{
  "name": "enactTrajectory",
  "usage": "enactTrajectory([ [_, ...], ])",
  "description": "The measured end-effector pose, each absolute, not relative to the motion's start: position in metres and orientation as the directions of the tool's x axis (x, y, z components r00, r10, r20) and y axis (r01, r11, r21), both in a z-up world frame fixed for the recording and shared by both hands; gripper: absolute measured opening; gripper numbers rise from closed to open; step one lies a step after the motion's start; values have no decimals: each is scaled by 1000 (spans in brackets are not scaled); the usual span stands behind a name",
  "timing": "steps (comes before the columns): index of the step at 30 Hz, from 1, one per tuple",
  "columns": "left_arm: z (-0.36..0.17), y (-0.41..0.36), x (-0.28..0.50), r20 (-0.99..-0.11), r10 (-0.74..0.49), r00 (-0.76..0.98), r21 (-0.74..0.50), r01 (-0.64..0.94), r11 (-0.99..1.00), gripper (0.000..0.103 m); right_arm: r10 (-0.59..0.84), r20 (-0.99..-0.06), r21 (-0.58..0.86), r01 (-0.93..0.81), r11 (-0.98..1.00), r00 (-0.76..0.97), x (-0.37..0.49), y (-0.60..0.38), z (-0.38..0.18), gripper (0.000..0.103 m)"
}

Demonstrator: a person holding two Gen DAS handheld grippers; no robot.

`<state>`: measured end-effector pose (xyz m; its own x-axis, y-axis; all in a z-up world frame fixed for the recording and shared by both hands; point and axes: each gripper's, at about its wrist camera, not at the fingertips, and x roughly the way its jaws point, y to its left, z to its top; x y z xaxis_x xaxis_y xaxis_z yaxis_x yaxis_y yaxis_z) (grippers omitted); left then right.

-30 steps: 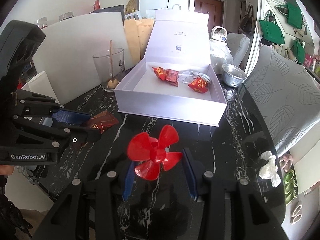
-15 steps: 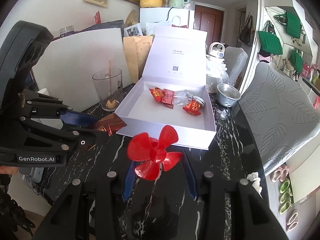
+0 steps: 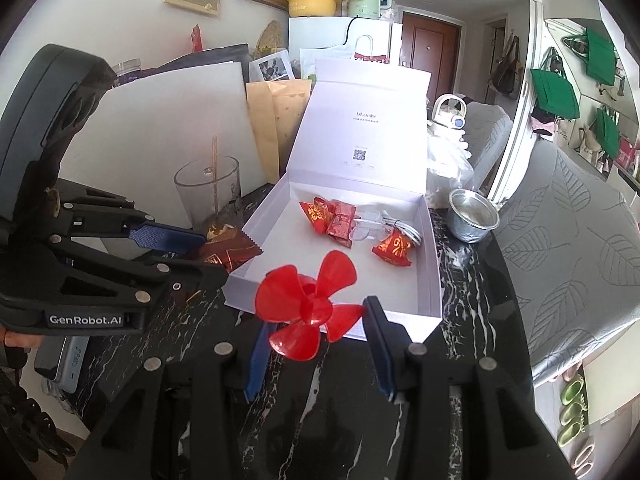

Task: Organize objects
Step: 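Lift and carry the kiss packet and red pinwheel over the white box, then lower the packet and pinwheel into the box and open both grippers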

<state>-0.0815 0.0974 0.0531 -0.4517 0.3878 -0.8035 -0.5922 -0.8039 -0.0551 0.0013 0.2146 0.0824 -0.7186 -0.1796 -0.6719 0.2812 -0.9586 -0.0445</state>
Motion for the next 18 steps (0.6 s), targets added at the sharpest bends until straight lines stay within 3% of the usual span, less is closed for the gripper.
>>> enactTrajectory([
  [18,33,118,-154,-827,366,-426,-55,-587,-808,31,-204,-692,-23,303,-953,-692,-75,222,65,44],
])
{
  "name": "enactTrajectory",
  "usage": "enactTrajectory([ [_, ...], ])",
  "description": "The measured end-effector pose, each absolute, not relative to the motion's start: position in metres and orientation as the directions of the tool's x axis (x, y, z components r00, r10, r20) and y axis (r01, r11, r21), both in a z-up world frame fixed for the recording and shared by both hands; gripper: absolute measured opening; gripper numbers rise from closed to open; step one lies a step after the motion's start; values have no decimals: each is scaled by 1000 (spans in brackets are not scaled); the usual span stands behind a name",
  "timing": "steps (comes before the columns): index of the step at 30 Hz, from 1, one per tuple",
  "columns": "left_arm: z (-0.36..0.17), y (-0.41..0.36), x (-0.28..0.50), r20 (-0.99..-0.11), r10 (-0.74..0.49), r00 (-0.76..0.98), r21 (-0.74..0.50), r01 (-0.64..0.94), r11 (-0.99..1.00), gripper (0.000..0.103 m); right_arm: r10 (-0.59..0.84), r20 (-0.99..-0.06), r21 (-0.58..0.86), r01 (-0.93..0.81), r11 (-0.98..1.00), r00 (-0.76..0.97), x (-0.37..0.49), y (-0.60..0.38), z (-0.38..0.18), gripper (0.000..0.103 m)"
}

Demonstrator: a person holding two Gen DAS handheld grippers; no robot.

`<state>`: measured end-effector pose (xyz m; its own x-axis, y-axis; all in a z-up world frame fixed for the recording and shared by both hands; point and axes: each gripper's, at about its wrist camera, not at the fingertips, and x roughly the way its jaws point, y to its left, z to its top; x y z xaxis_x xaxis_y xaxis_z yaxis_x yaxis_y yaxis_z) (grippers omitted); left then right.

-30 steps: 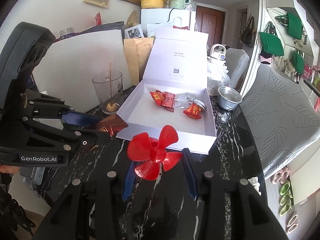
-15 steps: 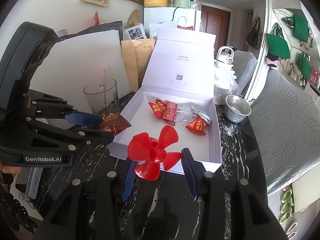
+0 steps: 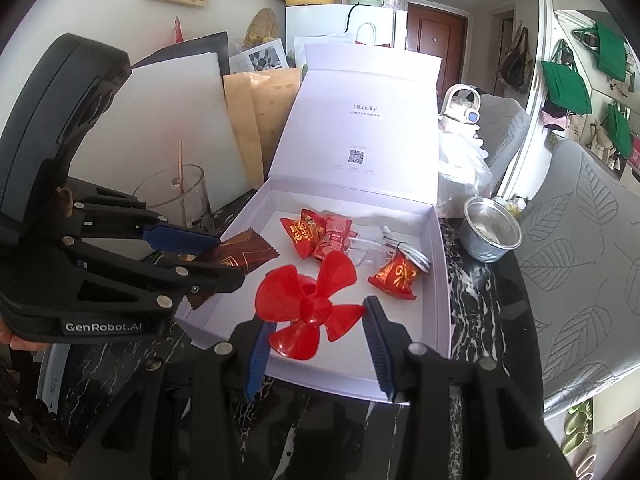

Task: Organize objects
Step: 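Lower the packet and pinwheel into the box and open both grippers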

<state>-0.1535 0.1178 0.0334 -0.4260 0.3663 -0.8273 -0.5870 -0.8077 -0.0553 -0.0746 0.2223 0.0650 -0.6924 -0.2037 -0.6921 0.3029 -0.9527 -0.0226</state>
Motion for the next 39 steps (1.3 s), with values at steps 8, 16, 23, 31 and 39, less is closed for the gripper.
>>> enactTrajectory([
  [8,21,133,-181,-842,347,-414,-35,-600,-799,31,-209,-701,-19,310,-950,-682,-105,230,55,44],
  [16,3,147,-203,-860,328,-391,-22,-612,-790,31,-205,-728,-15,313,-950,-655,-130,236,38,44],
  [23,-13,152,-212,-877,313,-364,-20,-623,-782,31,-203,-758,-6,319,-948,-619,-144,237,21,44],
  [31,-26,155,-217,-890,309,-335,-30,-633,-773,31,-190,-783,-13,320,-947,-593,-152,236,8,44],
  [39,-32,161,-220,-896,295,-331,-12,-646,-764,31,-176,-802,-24,325,-945,-571,-158,237,-2,44],
])
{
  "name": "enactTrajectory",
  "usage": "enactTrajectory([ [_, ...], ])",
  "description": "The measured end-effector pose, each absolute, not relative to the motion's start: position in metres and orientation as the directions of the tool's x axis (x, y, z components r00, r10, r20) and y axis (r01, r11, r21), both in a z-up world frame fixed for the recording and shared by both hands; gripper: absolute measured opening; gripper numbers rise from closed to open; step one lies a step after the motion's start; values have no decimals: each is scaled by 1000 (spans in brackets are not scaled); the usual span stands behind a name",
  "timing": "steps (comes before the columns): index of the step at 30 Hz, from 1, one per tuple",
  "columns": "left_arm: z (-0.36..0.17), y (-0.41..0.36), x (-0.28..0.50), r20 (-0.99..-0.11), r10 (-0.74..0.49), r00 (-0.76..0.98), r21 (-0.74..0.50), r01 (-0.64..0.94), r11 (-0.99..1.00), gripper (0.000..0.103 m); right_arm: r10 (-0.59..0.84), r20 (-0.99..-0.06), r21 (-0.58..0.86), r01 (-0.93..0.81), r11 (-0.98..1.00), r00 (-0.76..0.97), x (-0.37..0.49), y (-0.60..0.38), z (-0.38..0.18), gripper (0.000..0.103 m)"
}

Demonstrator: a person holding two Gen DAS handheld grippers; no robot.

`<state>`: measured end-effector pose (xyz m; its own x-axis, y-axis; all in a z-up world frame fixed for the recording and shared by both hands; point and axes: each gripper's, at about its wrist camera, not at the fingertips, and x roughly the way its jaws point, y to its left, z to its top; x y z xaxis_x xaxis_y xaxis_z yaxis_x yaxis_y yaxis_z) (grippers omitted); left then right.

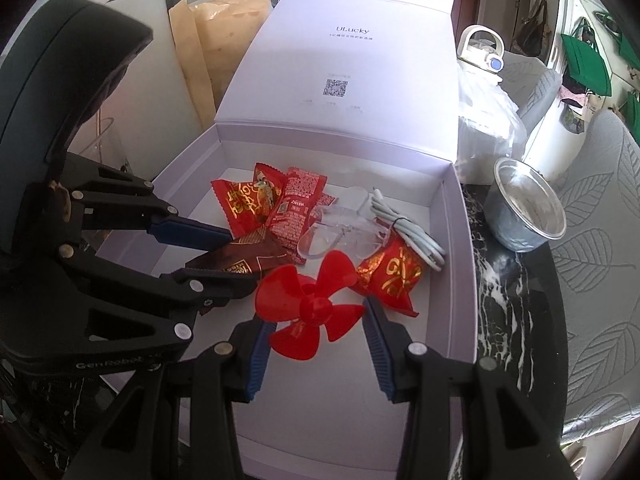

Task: Organize objects
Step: 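Lower the packet and pinwheel into the box and open both grippers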

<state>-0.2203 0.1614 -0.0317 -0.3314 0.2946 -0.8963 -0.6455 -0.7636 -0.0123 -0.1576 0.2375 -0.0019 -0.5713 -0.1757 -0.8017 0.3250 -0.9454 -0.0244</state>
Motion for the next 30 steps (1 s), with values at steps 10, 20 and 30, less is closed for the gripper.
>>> enactTrajectory([
  [10,-38,164,-221,-905,281,-319,-3,-656,-755,31,-157,-818,-42,331,-943,-553,-160,238,-9,44],
  [20,-39,164,-223,-921,266,-286,-12,-661,-751,31,-133,-832,-64,331,-941,-538,-161,236,-10,44],
  [30,-38,160,-229,-918,270,-290,-24,-640,-768,31,-90,-820,-102,298,-949,-566,-164,240,-5,44],
])
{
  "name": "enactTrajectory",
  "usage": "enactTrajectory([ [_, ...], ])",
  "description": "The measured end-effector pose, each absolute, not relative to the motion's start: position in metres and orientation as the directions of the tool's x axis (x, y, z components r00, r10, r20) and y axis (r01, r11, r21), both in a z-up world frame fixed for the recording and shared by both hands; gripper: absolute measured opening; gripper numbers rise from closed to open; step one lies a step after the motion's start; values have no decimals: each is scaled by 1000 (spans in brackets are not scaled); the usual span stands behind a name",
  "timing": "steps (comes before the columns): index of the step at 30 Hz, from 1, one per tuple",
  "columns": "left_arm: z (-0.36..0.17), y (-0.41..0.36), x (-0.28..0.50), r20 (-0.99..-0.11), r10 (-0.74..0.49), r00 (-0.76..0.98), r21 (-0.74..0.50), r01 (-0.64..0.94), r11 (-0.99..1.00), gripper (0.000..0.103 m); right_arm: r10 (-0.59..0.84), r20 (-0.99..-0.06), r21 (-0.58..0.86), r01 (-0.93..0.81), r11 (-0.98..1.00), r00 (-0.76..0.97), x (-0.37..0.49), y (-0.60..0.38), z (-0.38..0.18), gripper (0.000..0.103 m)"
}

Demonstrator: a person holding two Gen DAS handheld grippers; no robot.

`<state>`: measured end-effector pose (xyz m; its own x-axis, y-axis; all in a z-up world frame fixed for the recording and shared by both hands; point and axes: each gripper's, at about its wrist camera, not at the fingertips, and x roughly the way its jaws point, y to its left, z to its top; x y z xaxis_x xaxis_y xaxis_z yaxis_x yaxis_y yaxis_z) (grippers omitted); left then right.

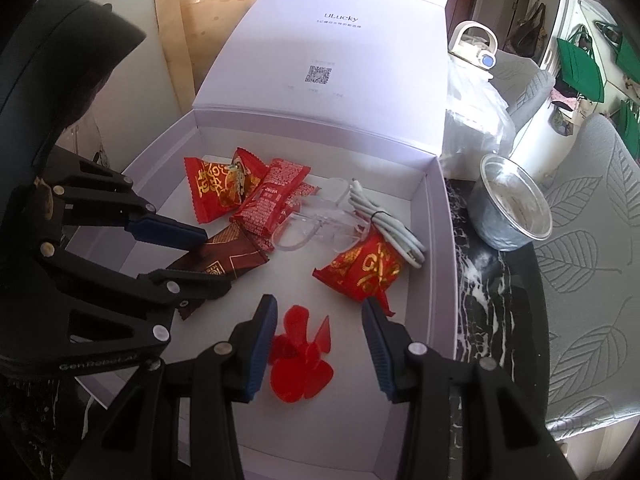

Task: Organize objects
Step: 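Lower the packet and pinwheel into the box and open both grippers, then withdraw both grippers up and away from the white box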

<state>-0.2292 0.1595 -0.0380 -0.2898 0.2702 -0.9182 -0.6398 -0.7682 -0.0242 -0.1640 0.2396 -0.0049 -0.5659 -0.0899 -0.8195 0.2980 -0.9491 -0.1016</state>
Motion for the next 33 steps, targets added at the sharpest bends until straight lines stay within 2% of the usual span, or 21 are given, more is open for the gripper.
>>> enactTrajectory([
  [15,-34,172,-219,-914,264,-307,6,-661,-750,33,-48,-790,-125,237,-964,-611,-155,254,14,44],
  [18,-35,172,-218,-918,247,-309,12,-646,-764,40,-38,-789,-122,216,-969,-613,-152,259,15,45],
  [20,-33,171,-217,-917,248,-314,9,-637,-771,52,-27,-787,-127,204,-971,-617,-149,261,17,45],
  [23,-27,169,-214,-906,256,-338,11,-622,-783,61,-23,-781,-126,194,-973,-624,-146,264,20,49],
  [26,-20,166,-213,-897,254,-362,19,-607,-795,66,-20,-773,-127,186,-974,-634,-143,265,23,55],
  [33,-4,155,-205,-876,252,-410,20,-553,-833,70,7,-739,-143,147,-979,-674,-136,264,36,60],
])
